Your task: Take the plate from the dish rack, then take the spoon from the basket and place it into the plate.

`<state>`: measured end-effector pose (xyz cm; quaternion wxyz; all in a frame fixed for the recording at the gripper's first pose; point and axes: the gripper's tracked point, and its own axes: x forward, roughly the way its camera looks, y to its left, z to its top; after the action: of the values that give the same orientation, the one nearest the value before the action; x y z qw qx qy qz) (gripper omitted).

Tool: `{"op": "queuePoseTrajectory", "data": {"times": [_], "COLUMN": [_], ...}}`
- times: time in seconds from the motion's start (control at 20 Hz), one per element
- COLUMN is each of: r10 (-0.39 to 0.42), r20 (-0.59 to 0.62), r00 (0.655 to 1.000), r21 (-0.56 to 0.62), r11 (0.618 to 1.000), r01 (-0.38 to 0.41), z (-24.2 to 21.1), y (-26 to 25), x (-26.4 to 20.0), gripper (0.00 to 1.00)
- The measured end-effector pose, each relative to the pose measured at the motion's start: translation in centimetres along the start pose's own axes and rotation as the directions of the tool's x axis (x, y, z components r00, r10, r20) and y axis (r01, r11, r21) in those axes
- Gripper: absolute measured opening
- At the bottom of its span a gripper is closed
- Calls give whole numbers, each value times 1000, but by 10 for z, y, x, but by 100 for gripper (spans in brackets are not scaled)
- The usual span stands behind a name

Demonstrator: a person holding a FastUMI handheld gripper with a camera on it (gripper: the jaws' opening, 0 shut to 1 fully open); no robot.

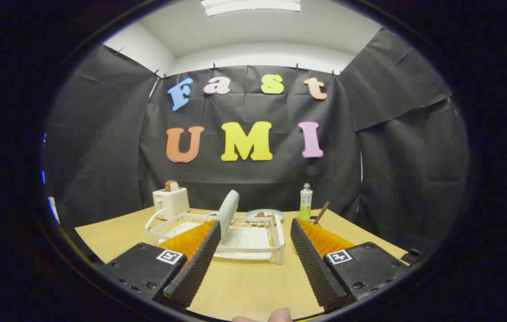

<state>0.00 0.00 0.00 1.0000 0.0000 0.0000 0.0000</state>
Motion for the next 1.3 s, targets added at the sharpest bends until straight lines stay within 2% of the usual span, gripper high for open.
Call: {"op": "queuePoseTrajectory", "data": {"times": [0.4, 0.75, 1.3], "r10": [-12, -10, 47], "r20": [2, -6, -15], "r00": [1000, 1000, 999], "r21": [25, -20, -32], "r11": [1000, 1000, 998], "r01": [11, 9, -48], "z": [1, -2, 6], "y": [-3, 0, 9], "x": [3, 5, 15], "gripper": [100, 100, 100]}}
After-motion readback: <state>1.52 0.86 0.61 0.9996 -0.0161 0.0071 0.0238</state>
